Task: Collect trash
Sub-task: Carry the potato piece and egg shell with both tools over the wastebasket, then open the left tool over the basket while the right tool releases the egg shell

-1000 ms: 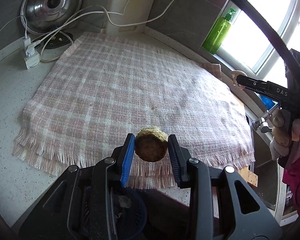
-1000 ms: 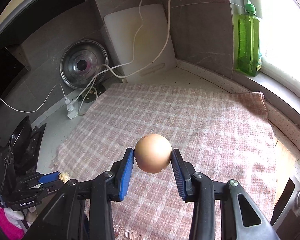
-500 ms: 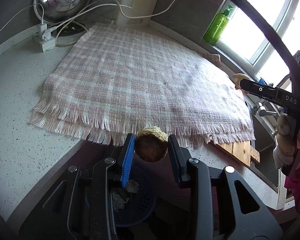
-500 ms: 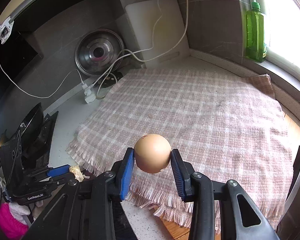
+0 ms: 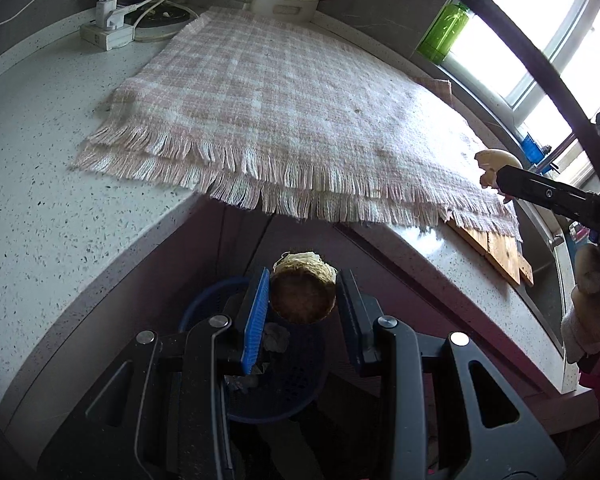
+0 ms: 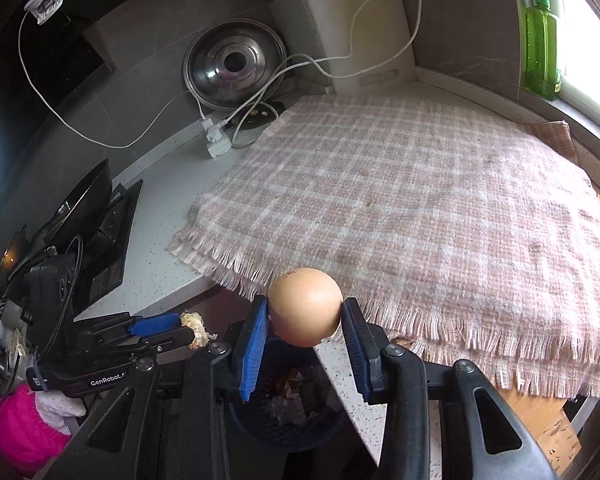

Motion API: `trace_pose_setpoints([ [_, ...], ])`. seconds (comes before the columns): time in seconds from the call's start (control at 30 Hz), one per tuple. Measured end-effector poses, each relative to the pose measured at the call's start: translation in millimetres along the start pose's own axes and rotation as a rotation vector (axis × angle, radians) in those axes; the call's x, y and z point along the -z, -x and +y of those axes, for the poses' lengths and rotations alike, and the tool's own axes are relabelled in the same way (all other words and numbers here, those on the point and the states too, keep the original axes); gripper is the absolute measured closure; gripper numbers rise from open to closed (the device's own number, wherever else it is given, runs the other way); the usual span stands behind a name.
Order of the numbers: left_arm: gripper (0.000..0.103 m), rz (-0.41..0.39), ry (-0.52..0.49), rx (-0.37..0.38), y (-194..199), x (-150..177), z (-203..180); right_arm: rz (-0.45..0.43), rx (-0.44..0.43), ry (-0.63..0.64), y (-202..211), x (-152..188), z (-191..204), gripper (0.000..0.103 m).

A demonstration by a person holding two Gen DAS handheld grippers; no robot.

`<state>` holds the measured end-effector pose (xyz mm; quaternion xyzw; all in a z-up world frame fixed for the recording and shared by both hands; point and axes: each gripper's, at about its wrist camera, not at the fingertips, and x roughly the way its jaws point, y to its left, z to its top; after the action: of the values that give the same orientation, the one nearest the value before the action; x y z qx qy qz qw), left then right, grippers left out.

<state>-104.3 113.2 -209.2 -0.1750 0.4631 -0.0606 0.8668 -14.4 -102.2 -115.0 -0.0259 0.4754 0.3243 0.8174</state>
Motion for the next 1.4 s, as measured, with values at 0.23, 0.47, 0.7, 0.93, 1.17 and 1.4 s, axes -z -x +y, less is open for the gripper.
trace_pose_setpoints([
  [0.23, 0.069, 0.049, 0.019, -0.007, -14.5, 26.5, 15.0, 0.068, -0.011, 0.019, -23.1, 31.1, 22.8, 0.065],
  [0.47, 0.069, 0.094, 0.043, -0.016, -29.6, 51.3, 29.5, 0.119, -0.019, 0.028, -49.8, 52.5, 39.6, 0.065],
  [0.7, 0.069, 0.134, 0.063, -0.021, -51.4, 72.7, 37.2, 0.16, 0.001, 0.042, -78.8, 67.1, 47.2, 0.065],
  [0.93, 0.069, 0.168, 0.073, -0.028, -70.8, 87.3, 42.4, 0.197, 0.012, 0.056, -106.9, 76.6, 52.6, 0.065],
  [1.17, 0.069, 0.184, 0.078, -0.051, -88.2, 85.2, 46.4, 0.226, 0.019, 0.063, -127.6, 82.6, 54.2, 0.065],
  [1.4, 0.069, 0.2, 0.082, -0.061, -97.5, 86.7, 48.4, 0.253, 0.028, 0.062, -145.7, 86.6, 54.1, 0.065],
])
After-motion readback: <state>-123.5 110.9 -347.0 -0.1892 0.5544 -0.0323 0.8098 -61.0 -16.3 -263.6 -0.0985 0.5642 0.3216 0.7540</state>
